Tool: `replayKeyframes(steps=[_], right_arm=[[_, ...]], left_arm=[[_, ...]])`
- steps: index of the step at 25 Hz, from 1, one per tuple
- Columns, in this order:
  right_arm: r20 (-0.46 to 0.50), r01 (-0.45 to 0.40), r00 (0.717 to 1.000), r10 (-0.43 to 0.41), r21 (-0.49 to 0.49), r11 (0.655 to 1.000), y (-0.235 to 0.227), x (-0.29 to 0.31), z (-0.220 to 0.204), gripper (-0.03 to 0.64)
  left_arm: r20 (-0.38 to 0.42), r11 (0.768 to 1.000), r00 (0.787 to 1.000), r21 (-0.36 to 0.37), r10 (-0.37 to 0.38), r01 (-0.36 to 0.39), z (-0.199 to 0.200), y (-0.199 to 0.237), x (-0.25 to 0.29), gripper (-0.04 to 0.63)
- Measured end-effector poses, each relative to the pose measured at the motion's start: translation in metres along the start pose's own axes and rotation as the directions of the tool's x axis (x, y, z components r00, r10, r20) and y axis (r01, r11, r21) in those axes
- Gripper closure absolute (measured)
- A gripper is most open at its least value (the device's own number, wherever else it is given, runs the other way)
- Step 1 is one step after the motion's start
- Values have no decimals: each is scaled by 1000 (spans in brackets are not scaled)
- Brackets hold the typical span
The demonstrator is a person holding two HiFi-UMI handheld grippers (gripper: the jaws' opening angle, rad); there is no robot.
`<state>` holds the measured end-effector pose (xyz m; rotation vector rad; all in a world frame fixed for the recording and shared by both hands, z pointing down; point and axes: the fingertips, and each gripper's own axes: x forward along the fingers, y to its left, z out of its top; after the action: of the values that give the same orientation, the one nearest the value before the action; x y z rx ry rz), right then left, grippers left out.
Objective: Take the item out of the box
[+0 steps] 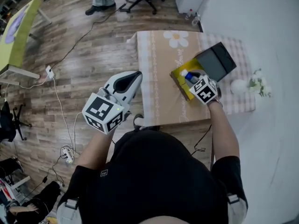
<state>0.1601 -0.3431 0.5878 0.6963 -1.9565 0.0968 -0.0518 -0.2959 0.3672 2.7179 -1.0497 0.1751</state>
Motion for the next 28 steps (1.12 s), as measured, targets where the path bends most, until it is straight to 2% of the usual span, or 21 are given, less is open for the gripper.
replayKeyframes(steps=[5,10,16,23,25,28], right_arm=[[179,-24,984,6,103,994,7,-40,49,479],[362,-68,932,7,156,985,12,-80,99,479],[550,-134,835,23,163,978,27,-131,146,479],[730,-211,681,51,129,969,50,-199,187,479],[755,-213,654,50,120,970,54,-214,193,479],[777,-194,628,40,106,975,60,-233,193,479]], left_arm=[[17,1000,1000,29,4,-4,17,-5,-12,581],[17,998,1000,70,-7,6,26,-11,-17,581],[36,996,999,92,-20,16,39,-18,-19,581],[64,993,997,112,-40,32,51,-29,-23,581],[69,993,997,114,-43,35,55,-30,-24,581],[73,993,996,113,-46,37,56,-32,-26,581]])
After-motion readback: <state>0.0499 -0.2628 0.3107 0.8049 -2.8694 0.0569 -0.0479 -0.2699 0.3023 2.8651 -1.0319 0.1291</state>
